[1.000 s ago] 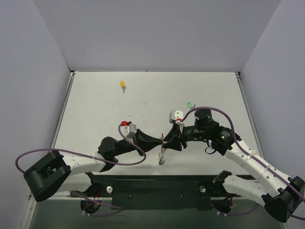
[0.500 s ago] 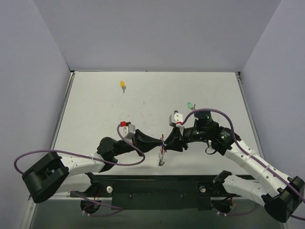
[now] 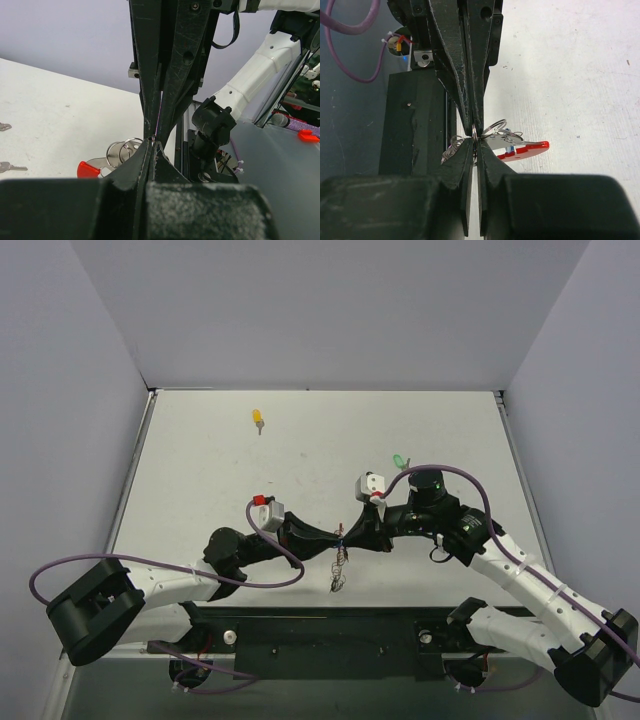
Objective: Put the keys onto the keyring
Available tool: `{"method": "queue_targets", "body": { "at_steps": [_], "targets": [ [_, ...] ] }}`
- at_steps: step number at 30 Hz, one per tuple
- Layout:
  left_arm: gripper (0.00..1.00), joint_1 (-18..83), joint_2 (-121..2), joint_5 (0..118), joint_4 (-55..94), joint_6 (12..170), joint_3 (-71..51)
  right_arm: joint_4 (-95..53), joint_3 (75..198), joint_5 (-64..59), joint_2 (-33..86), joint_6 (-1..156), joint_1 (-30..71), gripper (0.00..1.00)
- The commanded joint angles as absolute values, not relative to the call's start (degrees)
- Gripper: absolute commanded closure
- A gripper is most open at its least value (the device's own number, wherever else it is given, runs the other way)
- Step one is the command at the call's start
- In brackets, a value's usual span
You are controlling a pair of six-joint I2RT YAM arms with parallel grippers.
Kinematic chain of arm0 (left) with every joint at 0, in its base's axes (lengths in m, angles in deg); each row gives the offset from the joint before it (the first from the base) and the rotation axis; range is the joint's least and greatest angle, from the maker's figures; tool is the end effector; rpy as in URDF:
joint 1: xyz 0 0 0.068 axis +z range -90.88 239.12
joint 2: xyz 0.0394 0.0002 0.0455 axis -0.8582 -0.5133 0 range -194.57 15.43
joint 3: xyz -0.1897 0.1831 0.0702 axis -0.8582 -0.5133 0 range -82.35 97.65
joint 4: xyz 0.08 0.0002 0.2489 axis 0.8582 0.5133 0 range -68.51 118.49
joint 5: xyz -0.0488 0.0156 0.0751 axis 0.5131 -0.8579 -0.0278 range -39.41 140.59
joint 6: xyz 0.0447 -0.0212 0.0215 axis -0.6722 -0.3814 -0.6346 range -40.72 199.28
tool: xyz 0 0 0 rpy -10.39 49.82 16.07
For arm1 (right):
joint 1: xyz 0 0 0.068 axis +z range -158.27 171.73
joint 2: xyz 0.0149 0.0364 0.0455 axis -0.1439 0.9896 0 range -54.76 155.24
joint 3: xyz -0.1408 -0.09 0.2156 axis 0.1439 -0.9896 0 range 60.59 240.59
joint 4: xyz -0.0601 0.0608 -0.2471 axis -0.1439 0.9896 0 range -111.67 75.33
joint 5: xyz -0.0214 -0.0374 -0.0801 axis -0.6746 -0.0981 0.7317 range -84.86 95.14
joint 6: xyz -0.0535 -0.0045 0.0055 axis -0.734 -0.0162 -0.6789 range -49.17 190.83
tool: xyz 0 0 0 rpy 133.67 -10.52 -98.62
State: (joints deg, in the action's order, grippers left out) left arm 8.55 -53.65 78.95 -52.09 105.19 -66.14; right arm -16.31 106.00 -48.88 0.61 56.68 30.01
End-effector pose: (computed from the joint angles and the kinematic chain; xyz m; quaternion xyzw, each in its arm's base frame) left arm 0.1266 -0.1807 0.2382 0.3145 0.4955 -0.6031 0.5402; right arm 0.1495 0.1547 0.3222 -0.5601 0.5138 0.4661 0.4529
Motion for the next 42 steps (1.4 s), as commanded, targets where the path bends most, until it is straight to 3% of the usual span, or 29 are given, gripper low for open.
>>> {"method": "queue_targets", "body": {
  "at_steps": [1,10,14,16,25,35,38,42],
  "targets": [
    [1.0,8.8,-53.0,78.5,-66.3,104.9,-65.1,-18.0,106.0,-51.5,0.7,56.1,30.1,1.0],
    [0.99,8.8,-51.9,77.0,-61.8,104.7,-65.3,-7.3,109.5,-48.8,1.0,51.1,29.9,1.0],
    [0.68,8.8,-48.1,76.3,-50.2,102.6,-64.0,1.9,112.1,-45.2,1.2,43.6,30.1,1.0],
    [0.59,8.8,-45.5,75.6,-42.5,101.2,-62.6,6.4,113.7,-42.9,1.6,39.9,30.5,1.0],
    [0.5,8.8,-39.9,78.6,-17.1,92.6,-55.9,29.3,122.0,-28.5,4.6,22.2,34.4,1.0],
    [0.49,0.8,-48.5,76.3,-21.5,80.3,-54.2,39.9,128.7,-19.7,9.7,14.2,35.0,1.0],
    [0.34,-0.6,-51.8,74.9,-24.1,79.5,-53.3,40.5,128.9,-19.4,10.2,13.8,34.7,1.0],
    [0.34,-2.5,-55.2,70.4,-29.6,79.6,-53.3,40.5,129.1,-19.9,10.6,14.2,34.1,1.0]
  ]
}}
